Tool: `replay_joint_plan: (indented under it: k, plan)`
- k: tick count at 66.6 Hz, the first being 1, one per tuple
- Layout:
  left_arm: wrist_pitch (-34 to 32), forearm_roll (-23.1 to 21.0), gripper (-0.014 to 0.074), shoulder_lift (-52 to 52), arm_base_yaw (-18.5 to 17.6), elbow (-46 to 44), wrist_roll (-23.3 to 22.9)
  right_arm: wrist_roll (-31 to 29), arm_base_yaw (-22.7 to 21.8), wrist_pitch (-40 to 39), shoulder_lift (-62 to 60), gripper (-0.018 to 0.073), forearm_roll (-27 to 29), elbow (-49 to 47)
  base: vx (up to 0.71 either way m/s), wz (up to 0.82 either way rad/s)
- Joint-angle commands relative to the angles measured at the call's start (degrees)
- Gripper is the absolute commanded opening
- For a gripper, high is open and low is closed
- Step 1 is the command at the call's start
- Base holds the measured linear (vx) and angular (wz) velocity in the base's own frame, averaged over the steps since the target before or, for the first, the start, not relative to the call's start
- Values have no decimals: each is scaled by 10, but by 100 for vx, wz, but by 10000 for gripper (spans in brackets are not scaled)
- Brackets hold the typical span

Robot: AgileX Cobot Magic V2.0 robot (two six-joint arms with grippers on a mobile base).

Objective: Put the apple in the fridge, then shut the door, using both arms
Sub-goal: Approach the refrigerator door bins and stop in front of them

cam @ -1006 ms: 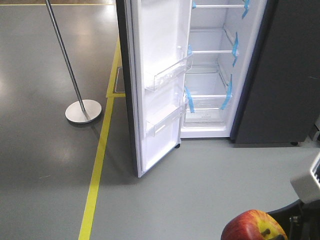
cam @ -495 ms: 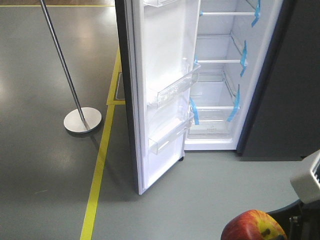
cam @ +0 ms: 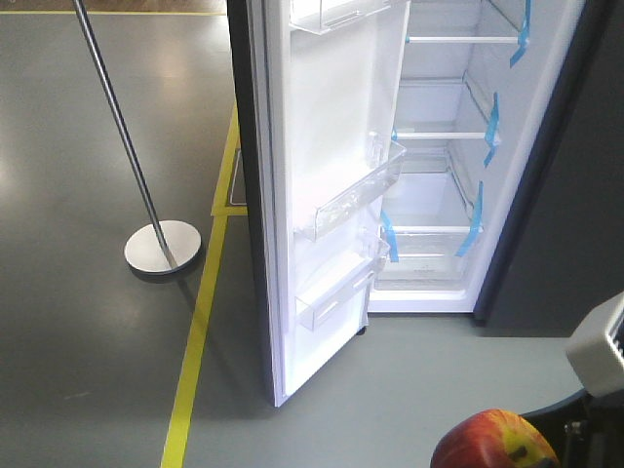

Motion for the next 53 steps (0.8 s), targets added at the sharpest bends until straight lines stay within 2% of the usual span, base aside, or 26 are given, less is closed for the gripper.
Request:
replay_joint_plan:
  k: [1,53]
  plan:
    - [-40,0,-6,-8,2,7,-3,-4,1,-27,-3,335,22,-16,14,2]
    - [-40,0,-6,-8,2,7,-3,-4,1,-27,-3,335,22,-16,12,2]
